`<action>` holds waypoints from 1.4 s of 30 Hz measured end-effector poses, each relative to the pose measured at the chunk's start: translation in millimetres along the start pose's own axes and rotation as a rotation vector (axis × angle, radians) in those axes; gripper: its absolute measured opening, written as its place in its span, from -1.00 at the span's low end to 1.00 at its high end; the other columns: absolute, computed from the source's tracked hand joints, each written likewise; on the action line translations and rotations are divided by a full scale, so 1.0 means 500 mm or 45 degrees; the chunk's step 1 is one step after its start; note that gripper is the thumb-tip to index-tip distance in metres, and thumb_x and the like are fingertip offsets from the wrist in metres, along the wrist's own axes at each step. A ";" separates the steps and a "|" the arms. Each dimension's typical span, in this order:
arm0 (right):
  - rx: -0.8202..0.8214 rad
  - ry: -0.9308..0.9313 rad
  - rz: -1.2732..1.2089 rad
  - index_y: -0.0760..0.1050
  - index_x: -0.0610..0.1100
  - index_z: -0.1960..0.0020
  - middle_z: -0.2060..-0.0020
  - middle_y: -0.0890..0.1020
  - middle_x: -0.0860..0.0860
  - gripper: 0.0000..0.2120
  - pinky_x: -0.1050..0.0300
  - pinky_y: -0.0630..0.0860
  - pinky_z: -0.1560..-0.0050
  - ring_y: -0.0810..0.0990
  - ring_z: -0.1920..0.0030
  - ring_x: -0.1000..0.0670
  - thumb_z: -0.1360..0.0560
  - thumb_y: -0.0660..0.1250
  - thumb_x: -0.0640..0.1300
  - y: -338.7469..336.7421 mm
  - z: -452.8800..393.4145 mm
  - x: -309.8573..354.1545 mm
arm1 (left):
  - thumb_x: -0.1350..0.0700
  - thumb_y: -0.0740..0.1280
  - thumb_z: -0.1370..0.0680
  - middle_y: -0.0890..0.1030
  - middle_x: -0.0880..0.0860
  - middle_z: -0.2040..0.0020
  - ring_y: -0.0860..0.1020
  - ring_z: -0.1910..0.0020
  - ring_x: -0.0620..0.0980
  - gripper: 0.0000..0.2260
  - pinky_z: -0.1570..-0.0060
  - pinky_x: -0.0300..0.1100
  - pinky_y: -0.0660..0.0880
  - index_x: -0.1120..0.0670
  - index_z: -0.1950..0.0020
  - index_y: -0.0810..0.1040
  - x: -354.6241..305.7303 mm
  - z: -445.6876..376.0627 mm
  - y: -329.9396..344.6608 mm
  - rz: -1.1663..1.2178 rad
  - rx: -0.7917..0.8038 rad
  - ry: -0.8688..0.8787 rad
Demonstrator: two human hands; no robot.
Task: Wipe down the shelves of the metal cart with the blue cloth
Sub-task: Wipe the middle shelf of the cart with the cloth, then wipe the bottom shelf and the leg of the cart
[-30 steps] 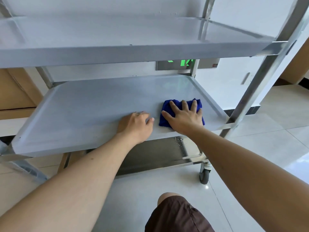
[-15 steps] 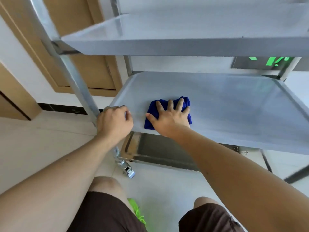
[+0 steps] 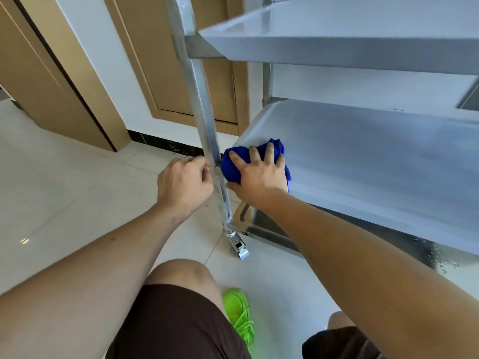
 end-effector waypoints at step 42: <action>-0.270 0.646 0.275 0.03 0.17 -0.61 -0.63 -0.06 -0.06 -0.07 -0.35 0.03 -0.52 -0.22 -0.58 -0.30 -0.42 0.40 -0.32 -0.055 0.727 -0.605 | 0.14 0.37 -0.44 0.63 0.14 -0.03 0.54 0.04 0.23 -0.82 0.10 0.05 0.50 0.15 0.00 0.66 -0.814 0.193 0.062 0.733 0.023 1.295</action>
Point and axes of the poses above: each hand's wrist, its own z-axis away from the middle knuckle, its own y-axis out of the palm, x = y × z, the point moved 6 cm from there along -z, towards the middle knuckle
